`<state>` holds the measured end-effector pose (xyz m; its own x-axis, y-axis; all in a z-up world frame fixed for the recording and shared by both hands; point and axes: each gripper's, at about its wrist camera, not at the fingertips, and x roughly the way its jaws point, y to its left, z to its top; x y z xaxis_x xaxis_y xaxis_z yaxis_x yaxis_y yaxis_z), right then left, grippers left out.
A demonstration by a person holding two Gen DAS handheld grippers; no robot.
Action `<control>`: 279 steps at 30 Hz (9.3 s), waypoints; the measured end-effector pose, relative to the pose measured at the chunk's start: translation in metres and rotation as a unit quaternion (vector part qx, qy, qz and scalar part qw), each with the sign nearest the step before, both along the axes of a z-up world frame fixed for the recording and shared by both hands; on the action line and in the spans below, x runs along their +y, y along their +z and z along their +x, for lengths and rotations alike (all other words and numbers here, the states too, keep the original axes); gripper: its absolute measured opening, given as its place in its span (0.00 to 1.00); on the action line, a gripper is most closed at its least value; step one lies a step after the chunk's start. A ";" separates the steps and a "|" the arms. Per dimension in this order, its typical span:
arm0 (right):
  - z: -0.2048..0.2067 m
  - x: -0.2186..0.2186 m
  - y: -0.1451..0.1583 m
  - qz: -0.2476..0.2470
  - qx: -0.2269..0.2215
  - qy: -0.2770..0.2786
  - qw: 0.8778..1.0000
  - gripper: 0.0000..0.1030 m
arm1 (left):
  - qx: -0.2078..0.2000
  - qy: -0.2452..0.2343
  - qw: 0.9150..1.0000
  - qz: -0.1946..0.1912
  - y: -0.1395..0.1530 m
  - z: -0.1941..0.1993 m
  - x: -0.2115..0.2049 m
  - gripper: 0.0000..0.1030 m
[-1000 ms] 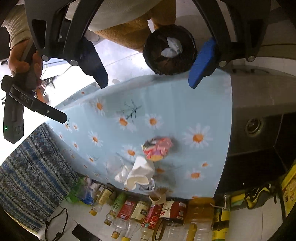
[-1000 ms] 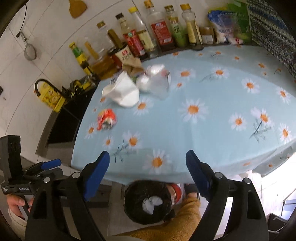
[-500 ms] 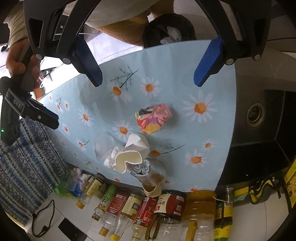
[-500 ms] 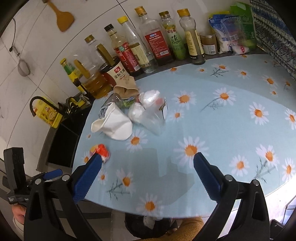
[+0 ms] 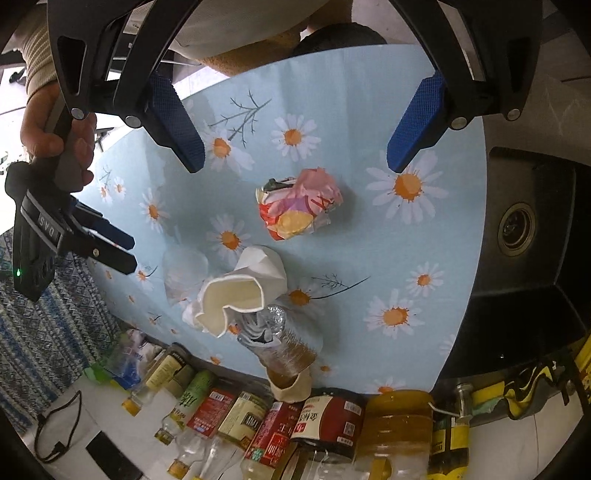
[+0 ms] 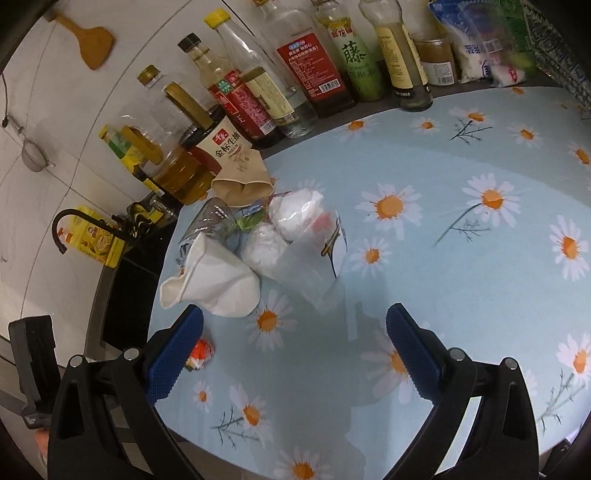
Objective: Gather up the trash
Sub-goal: 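Move both grippers back up over the table toward the remaining trash, then grasp the clear plastic cup with the right gripper while the left gripper grasps the colorful wrapper, then carry the wrapper and plastic cup down over the black trash bin with both grippers, then open both grippers to drop the wrapper and plastic cup into the bin, then move both grippers back up over the table toward the remaining trash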
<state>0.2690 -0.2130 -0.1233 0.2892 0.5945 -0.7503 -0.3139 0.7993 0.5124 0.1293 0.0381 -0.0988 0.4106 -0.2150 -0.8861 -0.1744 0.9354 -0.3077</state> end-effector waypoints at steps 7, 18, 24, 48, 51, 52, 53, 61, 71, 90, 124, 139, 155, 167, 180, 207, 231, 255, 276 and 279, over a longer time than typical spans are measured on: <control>0.022 0.010 -0.015 0.014 0.020 -0.001 1.000 0.89 | 0.019 0.010 1.000 -0.004 -0.011 0.011 -0.001 0.93; 0.036 0.017 -0.038 0.034 0.052 0.002 0.998 0.83 | 0.045 0.024 0.999 -0.002 -0.022 0.018 -0.003 0.93; 0.041 0.015 -0.049 0.037 0.068 0.002 0.997 0.60 | 0.054 0.024 0.998 -0.004 -0.026 0.021 -0.006 0.93; 0.016 -0.005 -0.025 0.039 0.030 0.009 0.999 0.59 | 0.052 0.023 0.998 0.034 -0.033 0.032 -0.017 0.92; 0.008 -0.010 -0.022 0.035 0.026 0.008 0.999 0.59 | 0.049 0.023 0.998 0.030 -0.035 0.036 -0.015 0.89; 0.004 -0.012 -0.022 0.035 0.027 0.007 0.999 0.59 | 0.046 0.020 0.998 0.033 -0.036 0.037 -0.015 0.85; 0.001 -0.014 -0.021 0.033 0.026 0.006 0.999 0.59 | 0.047 0.018 0.998 0.036 -0.038 0.039 -0.015 0.78; -0.022 -0.022 -0.017 0.008 0.008 0.007 1.000 0.59 | 0.035 0.017 0.999 0.031 -0.045 0.047 -0.014 0.61; -0.043 -0.024 -0.015 0.004 0.013 0.010 1.000 0.59 | 0.004 0.025 0.999 0.028 -0.035 0.033 -0.008 0.58; -0.095 0.010 0.028 0.006 -0.037 0.052 0.998 0.59 | -0.052 0.023 0.998 0.025 0.011 -0.027 0.001 0.57; -0.241 0.063 -0.012 -0.026 0.005 0.142 0.989 0.59 | -0.041 0.067 0.997 -0.027 -0.025 -0.178 0.013 0.57; -0.255 0.070 -0.070 -0.060 0.076 0.170 0.981 0.59 | 0.056 0.086 0.993 -0.055 -0.112 -0.204 0.007 0.57; -0.261 0.081 -0.120 -0.087 0.140 0.207 0.964 0.59 | 0.145 0.102 0.981 -0.082 -0.189 -0.217 -0.002 0.57; -0.250 0.088 -0.149 -0.109 0.158 0.212 0.958 0.59 | 0.162 0.128 0.974 -0.094 -0.212 -0.201 0.008 0.58; -0.231 0.085 -0.151 -0.095 0.167 0.203 0.960 0.66 | 0.178 0.144 0.968 -0.100 -0.220 -0.188 0.017 0.70; -0.239 0.064 -0.063 -0.057 0.075 0.157 0.983 0.66 | 0.075 0.095 0.991 -0.064 -0.128 -0.186 0.012 0.70; -0.196 0.028 0.004 -0.032 -0.020 0.079 0.996 0.67 | -0.019 0.056 0.997 -0.039 -0.028 -0.143 0.010 0.70; 0.002 -0.005 0.026 -0.011 -0.049 0.069 0.996 0.78 | -0.036 0.058 0.998 -0.004 0.015 0.010 -0.043 0.83; 0.093 0.024 -0.016 0.015 0.006 0.123 0.992 0.78 | -0.028 0.172 0.985 0.012 -0.005 0.093 -0.053 0.83; 0.099 0.030 -0.019 0.016 0.006 0.131 0.991 0.78 | -0.021 0.187 0.982 0.015 -0.009 0.099 -0.052 0.83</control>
<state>0.3677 -0.1827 -0.1424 0.1125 0.6724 -0.7316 -0.5030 0.6735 0.5417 0.2288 -0.0135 -0.1074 0.4917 -0.0162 -0.8706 -0.4958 0.8167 -0.2952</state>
